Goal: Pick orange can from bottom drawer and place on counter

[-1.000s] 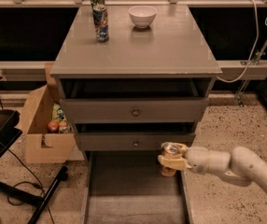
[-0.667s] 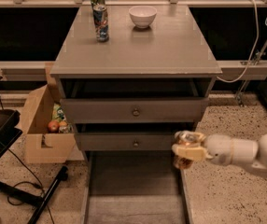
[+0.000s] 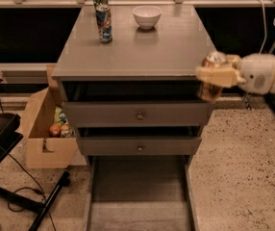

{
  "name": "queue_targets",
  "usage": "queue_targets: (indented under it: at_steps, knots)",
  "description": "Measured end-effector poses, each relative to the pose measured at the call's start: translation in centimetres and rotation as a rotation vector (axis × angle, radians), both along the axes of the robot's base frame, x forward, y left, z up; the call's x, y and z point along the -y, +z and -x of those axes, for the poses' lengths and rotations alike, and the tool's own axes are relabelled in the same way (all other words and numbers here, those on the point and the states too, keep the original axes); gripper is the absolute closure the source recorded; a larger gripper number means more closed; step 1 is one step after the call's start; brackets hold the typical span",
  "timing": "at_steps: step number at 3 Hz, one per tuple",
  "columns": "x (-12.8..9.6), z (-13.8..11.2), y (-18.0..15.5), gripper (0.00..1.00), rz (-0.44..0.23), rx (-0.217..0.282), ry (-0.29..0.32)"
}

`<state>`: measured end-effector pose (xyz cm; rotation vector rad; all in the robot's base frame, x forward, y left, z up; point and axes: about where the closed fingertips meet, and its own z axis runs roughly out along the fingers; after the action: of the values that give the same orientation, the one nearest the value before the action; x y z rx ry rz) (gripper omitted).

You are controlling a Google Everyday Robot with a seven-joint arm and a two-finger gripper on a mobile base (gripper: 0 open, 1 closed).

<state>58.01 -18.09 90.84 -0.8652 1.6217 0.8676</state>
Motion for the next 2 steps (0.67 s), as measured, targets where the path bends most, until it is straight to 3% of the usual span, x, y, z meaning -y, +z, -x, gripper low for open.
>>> queue_targets:
  at_steps: [1, 2]
  knots:
    - [-2.1, -6.4, 7.2, 1.0, 0.032, 0.107, -0.094]
    - [-5.3, -11.6, 9.5, 1.0, 0.038, 0.16, -0.125]
